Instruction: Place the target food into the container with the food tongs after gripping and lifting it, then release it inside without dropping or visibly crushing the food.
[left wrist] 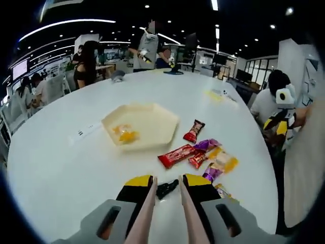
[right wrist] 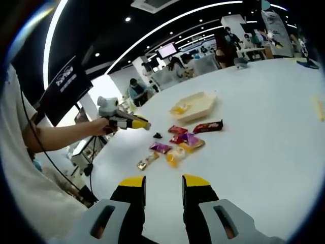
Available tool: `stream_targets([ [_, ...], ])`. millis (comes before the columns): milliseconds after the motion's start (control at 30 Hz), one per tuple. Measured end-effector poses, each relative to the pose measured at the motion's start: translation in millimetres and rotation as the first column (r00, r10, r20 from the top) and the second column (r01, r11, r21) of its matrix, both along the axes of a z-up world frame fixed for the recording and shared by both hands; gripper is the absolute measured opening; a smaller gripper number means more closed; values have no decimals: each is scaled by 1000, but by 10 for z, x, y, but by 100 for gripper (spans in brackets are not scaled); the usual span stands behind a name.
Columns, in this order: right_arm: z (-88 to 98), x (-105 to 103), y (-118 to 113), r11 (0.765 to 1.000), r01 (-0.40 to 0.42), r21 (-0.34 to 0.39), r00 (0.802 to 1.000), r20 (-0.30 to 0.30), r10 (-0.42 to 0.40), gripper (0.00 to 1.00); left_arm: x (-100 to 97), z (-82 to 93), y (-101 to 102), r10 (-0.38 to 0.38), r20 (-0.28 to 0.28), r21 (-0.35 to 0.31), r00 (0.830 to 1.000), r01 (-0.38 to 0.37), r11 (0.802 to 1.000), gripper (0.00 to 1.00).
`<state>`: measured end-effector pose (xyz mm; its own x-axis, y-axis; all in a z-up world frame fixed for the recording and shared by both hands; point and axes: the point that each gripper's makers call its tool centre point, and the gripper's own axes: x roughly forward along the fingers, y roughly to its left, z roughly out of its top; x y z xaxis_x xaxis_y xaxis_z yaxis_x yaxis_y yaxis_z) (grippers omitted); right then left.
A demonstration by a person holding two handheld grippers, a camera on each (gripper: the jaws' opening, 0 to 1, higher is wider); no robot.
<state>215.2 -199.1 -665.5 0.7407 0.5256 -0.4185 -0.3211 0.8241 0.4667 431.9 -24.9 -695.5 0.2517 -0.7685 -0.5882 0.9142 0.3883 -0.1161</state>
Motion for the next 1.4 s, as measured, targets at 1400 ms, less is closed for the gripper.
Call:
stream_targets([
  [1400,-51,-33,74,999,-12,-45,1000,-25,11,27,73,-317,-123,-372,32,189,928,360,914,22],
])
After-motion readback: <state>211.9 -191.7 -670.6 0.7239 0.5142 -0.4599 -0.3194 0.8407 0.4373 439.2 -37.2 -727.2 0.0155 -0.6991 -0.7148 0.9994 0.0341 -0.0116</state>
